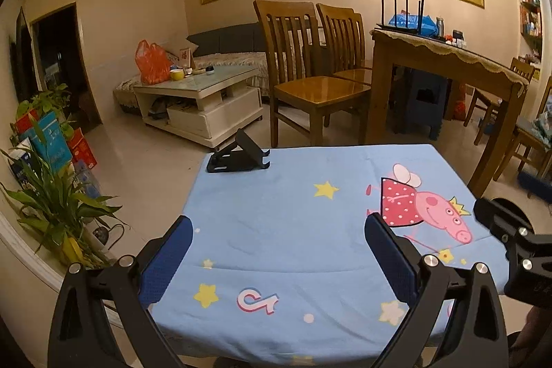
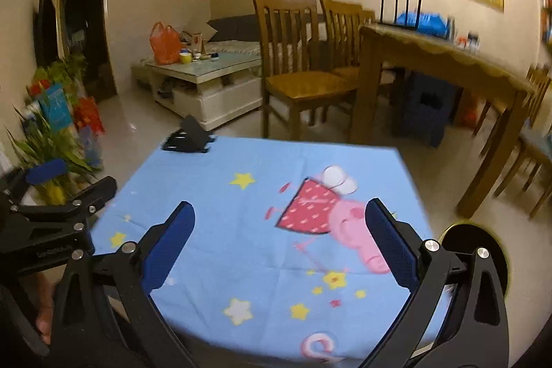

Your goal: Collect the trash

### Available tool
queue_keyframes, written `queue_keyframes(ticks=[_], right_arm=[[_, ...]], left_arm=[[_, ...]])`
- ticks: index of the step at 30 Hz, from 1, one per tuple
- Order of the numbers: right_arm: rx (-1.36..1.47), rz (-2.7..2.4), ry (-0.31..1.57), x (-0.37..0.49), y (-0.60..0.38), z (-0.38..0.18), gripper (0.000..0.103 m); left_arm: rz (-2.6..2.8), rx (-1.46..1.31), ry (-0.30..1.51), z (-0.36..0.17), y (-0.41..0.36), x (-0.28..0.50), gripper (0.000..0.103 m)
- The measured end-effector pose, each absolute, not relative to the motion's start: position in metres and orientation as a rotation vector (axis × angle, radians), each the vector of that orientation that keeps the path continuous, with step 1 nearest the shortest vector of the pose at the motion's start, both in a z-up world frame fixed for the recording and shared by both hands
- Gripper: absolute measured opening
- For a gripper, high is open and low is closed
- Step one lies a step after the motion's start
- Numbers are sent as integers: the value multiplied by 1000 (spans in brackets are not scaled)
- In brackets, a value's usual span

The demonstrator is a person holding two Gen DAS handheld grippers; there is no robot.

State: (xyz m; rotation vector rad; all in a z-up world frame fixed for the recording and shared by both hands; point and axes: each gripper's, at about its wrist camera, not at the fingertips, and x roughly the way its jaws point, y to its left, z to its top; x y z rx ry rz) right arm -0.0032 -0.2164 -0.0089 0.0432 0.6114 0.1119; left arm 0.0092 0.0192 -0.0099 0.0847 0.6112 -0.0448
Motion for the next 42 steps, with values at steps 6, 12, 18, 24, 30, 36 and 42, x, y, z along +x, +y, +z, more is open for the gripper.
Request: queue_keyframes(ticks=[6,12,18,24,30,36,42], right_arm=[[149,87,684,1,-231,-18,98],[114,26,649,-4,-235,-12,98],[87,21,649,-6,-232,-17,98],[86,28,645,-6,-232,-18,98],[82,32,648,-7,-230,-18,98],[77,41,647,-7,-226,-16,98],[80,41,648,-9,-228,-16,98]], left_arm=[[-50,88,605,-9,18,5,96],[-66,84,608,-12,14,2,96],[-77,84,599,-10,12,-2,96],[-77,77,602,-10,13,-1,96],[-79,77,602,-9,13,-1,96],[-76,78,602,-10,13,-1,96],[-76,78,602,-10,13,-1,96]])
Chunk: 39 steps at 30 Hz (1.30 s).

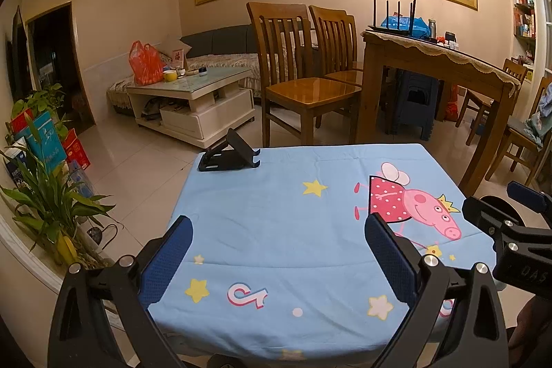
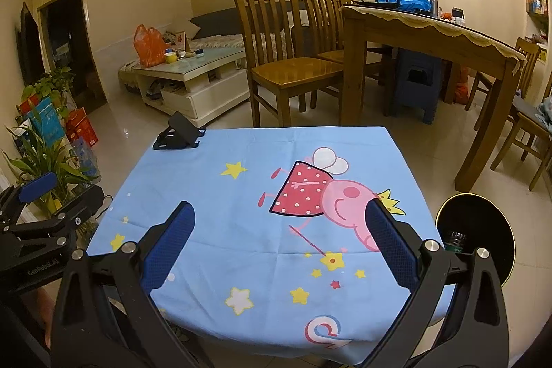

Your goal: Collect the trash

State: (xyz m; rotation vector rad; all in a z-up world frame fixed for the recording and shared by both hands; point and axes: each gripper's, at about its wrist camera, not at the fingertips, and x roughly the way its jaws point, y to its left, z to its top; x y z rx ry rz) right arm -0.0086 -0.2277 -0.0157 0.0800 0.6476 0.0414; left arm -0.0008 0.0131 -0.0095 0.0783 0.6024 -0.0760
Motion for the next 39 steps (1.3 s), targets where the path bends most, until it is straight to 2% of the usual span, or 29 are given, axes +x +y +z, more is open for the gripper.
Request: queue_keyframes(ticks=[39], right_arm=[[79,64,647,-8,-224,-16,98]], left_arm=[[-78,81,602,-10,14,-1,96]])
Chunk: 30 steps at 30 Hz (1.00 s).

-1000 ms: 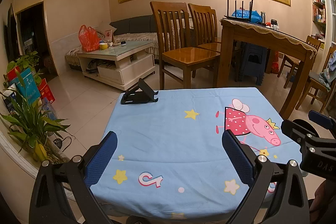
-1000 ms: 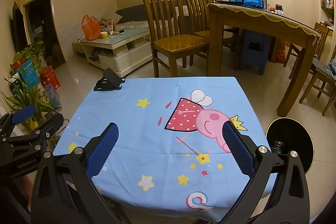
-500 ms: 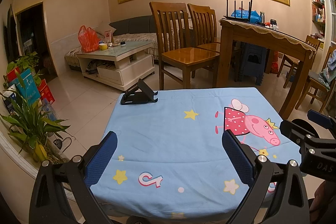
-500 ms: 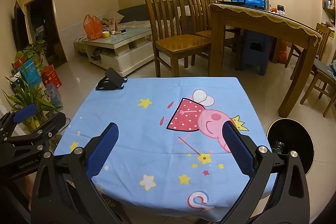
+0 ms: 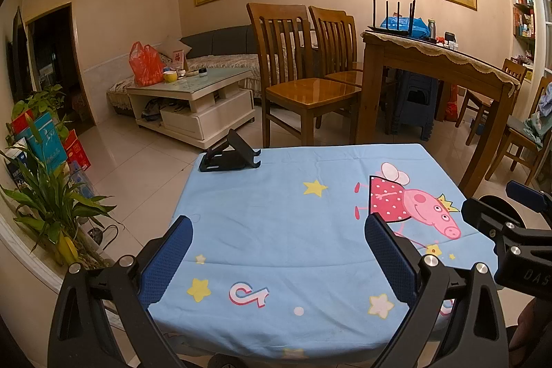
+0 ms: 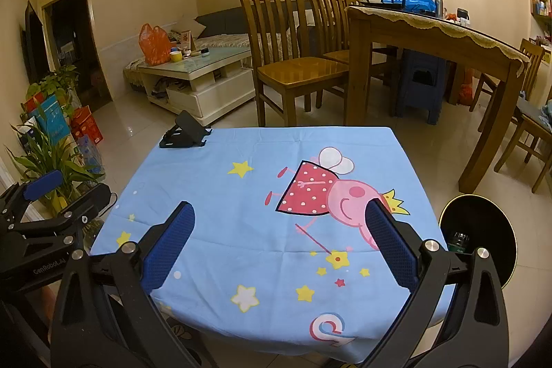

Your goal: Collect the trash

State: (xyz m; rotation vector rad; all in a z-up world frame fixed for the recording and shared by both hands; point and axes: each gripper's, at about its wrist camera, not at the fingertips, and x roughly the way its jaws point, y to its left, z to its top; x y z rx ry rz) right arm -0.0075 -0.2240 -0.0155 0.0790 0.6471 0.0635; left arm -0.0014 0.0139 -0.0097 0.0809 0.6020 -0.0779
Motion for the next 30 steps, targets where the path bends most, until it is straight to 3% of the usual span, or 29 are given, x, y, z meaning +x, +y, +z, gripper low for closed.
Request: queue_keyframes(ticks=[30], right_arm=[[81,67,649,-9,-222,-15,98]], left_arm=[[-70,79,601,-11,17,-3,96]])
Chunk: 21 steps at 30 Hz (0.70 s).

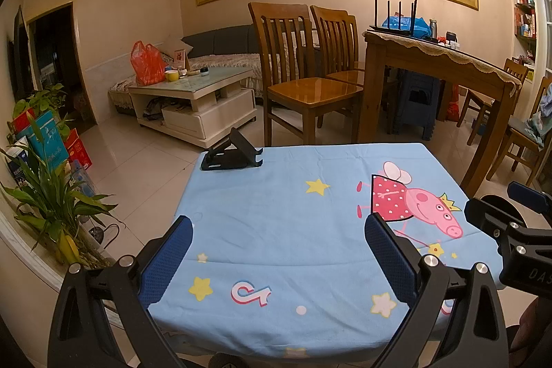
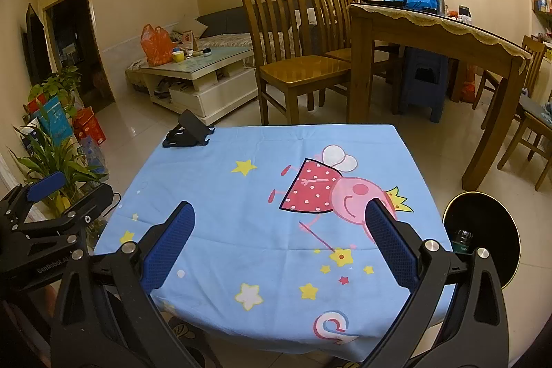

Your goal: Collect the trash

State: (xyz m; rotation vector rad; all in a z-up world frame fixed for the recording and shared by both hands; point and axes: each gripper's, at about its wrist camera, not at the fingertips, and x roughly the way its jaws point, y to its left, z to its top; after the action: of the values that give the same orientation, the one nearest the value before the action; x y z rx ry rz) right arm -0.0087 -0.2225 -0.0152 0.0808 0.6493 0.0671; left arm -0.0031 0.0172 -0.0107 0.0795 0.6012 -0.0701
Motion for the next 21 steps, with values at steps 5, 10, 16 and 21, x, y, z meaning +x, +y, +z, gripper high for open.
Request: queue_keyframes(ticks=[5,10,16,21], right_arm=[[80,69,649,-10,-221,-16,98],[80,69,649,-9,-221,-16,98],[82,70,650,-10,-220,-16,98],[84,77,649,-14,-214,-16,98]], left_arm=[[-69,79,599,-10,17,-4,96],[-68,76,595,-10,18,-4,96],[-82,78,542,-4,20,-9,96],[-112,60,568,-7,23,-4,96]])
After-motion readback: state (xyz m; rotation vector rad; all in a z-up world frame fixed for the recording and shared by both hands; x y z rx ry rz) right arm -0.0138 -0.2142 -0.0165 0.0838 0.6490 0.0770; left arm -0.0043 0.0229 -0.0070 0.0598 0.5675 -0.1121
